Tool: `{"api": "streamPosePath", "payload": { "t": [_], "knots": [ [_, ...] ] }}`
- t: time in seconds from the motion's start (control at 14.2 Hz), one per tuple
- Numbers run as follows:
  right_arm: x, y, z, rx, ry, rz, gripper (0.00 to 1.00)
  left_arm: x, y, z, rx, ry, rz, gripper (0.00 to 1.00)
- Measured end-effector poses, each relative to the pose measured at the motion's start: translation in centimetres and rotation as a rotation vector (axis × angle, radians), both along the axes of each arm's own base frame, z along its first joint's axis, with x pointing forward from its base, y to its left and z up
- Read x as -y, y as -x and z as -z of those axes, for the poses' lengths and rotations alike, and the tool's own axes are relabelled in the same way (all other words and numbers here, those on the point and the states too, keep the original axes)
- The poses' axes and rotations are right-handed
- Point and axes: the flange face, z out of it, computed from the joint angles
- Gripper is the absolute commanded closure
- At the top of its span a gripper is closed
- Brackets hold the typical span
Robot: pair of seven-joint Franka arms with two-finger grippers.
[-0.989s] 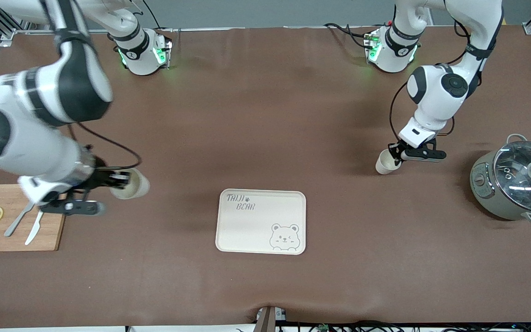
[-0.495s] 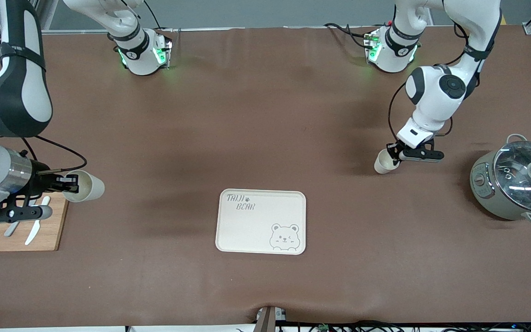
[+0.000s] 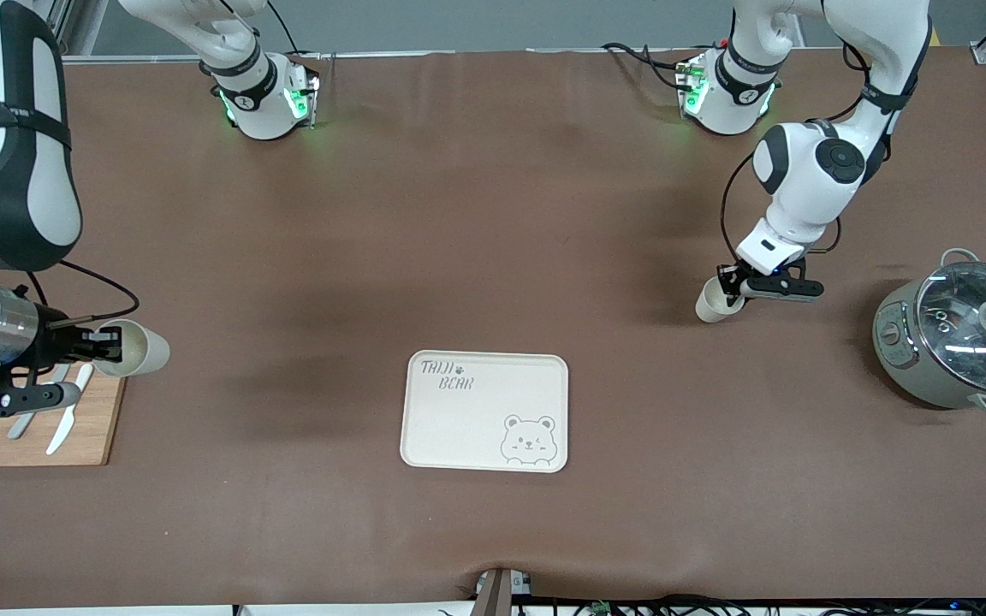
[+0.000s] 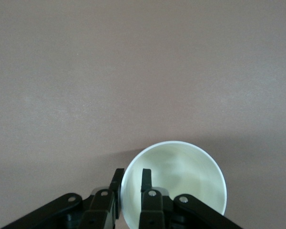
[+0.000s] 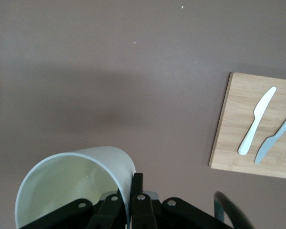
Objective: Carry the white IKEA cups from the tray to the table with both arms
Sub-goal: 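Open the left gripper while the right gripper lowers its cup by the board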
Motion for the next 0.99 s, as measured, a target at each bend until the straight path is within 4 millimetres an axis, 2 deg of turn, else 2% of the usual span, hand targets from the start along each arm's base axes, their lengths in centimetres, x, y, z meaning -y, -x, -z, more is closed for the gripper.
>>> {"api": "streamPosePath", "payload": {
  "t": [0.07, 0.14, 0.21, 0.35, 0.42, 0.64, 0.99],
  "knots": [
    [0.3, -0.1, 1.2, 0.016, 0.0, 0.002, 1.0, 0.0, 0.0, 0.0, 0.0, 0.0, 0.0, 0.68],
    [0.6, -0.1, 2.4, 0.033, 0.001, 0.003, 1.0, 0.0, 0.0, 0.0, 0.0, 0.0, 0.0, 0.56],
    [0.6, 0.1, 3.6, 0.047, 0.001, 0.003, 1.0, 0.0, 0.0, 0.0, 0.0, 0.0, 0.0, 0.55],
    [0.7, 0.9, 5.5, 0.062, 0.001, 0.003, 1.0, 0.0, 0.0, 0.0, 0.0, 0.0, 0.0, 0.44],
    [0.7, 1.2, 6.2, 0.067, 0.0, 0.003, 1.0, 0.0, 0.0, 0.0, 0.0, 0.0, 0.0, 0.42],
    [0.8, 1.9, 8.0, 0.089, 0.001, 0.005, 1.0, 0.0, 0.0, 0.1, -0.001, -0.005, 0.017, 0.41],
    [1.2, 3.1, 12.2, 0.136, -0.001, 0.014, 1.0, -0.4, -0.4, -0.1, 0.005, -0.008, 0.029, 0.41]
  ]
}}
